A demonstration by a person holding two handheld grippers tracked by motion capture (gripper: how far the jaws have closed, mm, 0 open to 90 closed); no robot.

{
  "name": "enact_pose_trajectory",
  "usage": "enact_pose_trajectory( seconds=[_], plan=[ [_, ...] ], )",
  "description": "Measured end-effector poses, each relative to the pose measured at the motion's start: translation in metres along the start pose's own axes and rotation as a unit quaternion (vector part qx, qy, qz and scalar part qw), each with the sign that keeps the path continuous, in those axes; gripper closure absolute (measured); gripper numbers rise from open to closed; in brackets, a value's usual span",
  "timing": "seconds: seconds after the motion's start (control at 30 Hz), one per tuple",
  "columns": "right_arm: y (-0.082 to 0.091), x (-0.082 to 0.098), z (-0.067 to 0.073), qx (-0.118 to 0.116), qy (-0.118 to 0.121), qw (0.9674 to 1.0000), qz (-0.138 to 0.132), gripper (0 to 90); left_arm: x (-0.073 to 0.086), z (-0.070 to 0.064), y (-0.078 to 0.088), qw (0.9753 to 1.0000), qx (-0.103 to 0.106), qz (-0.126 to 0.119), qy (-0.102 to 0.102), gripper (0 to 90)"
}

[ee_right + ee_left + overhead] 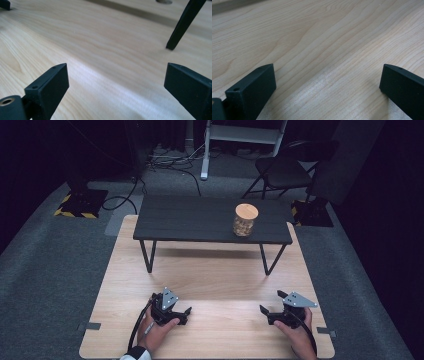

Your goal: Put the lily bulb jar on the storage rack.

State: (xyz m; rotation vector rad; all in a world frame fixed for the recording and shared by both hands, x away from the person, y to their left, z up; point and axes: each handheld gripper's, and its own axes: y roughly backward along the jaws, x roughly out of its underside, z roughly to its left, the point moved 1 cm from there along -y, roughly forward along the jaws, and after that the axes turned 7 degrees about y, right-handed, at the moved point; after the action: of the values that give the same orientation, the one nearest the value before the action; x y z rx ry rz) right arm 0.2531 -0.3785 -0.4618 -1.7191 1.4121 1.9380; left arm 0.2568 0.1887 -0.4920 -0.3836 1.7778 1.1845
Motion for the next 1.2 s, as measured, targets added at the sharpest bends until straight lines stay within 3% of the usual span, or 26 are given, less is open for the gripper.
enact_pose_trajectory(
  seconds=[0.2, 0.67, 0.87, 0.93, 1.2],
  plan=[
    [-0.004, 0.004, 0.002, -0.006, 0.003, 0.9997, 0.026, 5.4, 0.0, 0.0, 0.0, 1.0, 0.0, 0.0, 0.0, 0.5],
    [-0.009, 0.012, -0.002, -0.002, -0.011, 0.9985, 0.053, 5.3, 0.0, 0.0, 0.0, 1.0, 0.0, 0.0, 0.0, 0.5],
    [-0.008, 0.017, -0.001, 0.002, -0.013, 0.999, 0.044, 4.9, 0.0, 0.0, 0.0, 1.0, 0.0, 0.0, 0.0, 0.5],
    [-0.008, 0.024, 0.0, 0.006, -0.014, 0.9995, 0.029, 4.8, 0.0, 0.0, 0.0, 1.0, 0.0, 0.0, 0.0, 0.5],
    [-0.009, 0.024, 0.0, 0.006, -0.014, 0.9994, 0.03, 4.2, 0.0, 0.0, 0.0, 1.0, 0.0, 0.0, 0.0, 0.5]
  ],
)
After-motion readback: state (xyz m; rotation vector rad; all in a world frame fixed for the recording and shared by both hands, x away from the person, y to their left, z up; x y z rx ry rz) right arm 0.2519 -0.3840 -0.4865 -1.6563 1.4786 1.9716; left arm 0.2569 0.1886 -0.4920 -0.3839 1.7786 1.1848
